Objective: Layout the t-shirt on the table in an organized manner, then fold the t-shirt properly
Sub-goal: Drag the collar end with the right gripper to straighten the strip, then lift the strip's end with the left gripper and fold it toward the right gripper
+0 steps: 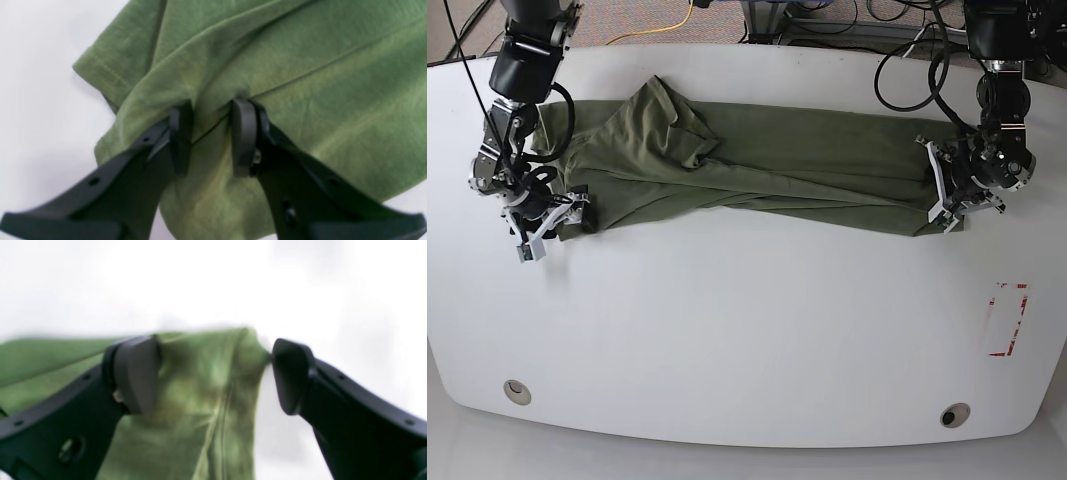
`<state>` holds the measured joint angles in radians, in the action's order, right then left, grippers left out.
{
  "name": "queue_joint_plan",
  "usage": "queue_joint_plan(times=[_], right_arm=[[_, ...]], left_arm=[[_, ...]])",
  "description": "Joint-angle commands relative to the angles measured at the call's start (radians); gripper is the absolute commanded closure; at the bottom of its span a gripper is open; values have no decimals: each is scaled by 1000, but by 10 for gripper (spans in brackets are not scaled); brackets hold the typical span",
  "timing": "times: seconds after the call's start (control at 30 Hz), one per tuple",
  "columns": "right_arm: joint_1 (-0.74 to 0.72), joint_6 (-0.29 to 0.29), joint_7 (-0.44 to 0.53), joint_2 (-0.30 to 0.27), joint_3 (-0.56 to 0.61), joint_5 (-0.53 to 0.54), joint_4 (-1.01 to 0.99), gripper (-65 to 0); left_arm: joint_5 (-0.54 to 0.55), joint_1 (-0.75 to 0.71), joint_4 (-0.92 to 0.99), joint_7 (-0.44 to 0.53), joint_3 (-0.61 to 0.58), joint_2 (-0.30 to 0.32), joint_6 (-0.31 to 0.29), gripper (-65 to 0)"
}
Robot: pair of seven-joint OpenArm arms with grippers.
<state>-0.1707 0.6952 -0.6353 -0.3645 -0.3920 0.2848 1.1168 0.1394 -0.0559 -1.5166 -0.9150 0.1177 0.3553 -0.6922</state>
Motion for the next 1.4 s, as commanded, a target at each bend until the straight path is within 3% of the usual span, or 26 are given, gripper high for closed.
queue_joint_plan(times=[0.0, 0.1, 0.17, 0.4, 0.47, 0.63, 0.93, 1.27, 1.37], right_arm=[[-19, 3, 22, -17, -3, 11, 4, -509], [-16, 3, 21, -11, -3, 11, 6, -479], [-16, 3, 21, -11, -3, 11, 6, -411], [-14, 3, 21, -11, -3, 11, 6, -48], [-14, 3, 21, -15, -3, 11, 6, -16], [-13, 3, 21, -20, -14, 11, 6, -16], [-13, 3, 21, -20, -140, 3, 4, -16], [9, 3, 21, -40, -149, 8, 7, -17], [7, 3, 21, -38, -149, 8, 7, -52]], left_arm=[[-39, -15, 6, -65, -2, 8, -6, -178], [-39, -15, 6, -65, -2, 8, -6, -178], [-39, -15, 6, -65, -2, 8, -6, -178], [-39, -15, 8, -65, -2, 8, -6, -178], [-39, -15, 8, -65, -2, 8, -6, -178], [-39, -26, 8, -65, -2, 9, -6, -178], [-39, -49, 11, -65, 17, 9, -6, -178], [-39, -55, 11, -65, 40, 8, -6, -178], [-39, -55, 9, -65, 40, 8, -6, -178]])
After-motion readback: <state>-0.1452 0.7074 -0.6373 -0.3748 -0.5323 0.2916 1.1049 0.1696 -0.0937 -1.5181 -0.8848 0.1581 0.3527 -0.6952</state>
